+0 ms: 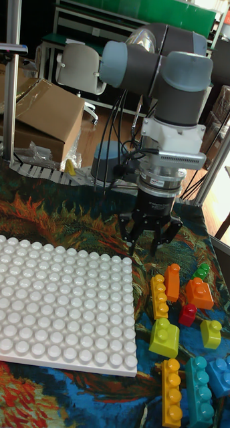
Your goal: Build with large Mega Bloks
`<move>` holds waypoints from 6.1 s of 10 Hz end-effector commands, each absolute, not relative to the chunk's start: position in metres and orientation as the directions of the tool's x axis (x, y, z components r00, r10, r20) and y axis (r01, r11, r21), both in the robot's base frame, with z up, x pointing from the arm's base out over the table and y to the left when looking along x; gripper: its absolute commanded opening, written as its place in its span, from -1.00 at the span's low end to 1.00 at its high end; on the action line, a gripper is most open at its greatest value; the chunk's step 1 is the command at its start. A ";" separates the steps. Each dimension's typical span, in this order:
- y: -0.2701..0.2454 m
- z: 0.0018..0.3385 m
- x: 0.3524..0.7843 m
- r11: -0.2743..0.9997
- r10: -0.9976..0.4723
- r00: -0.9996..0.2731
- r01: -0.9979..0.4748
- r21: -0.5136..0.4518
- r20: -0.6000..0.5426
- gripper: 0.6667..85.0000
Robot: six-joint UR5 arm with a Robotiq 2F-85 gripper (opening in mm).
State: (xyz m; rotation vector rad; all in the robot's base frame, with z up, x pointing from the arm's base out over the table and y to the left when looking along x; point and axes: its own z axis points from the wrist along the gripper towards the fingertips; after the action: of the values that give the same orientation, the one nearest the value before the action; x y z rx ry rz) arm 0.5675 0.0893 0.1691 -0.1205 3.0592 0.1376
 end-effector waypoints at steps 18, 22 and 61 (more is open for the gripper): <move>0.198 0.109 0.632 0.995 0.028 -0.997 0.020 0.099 -0.079 0.19; 0.236 0.099 0.664 0.986 0.099 -0.988 0.082 0.143 -0.119 0.58; 0.245 0.076 0.597 0.987 0.156 -0.985 0.152 0.047 -0.070 0.44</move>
State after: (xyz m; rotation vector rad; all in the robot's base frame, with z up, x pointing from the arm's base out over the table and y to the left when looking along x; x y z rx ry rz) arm 0.5968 0.2475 0.0821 0.2250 3.0516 0.0708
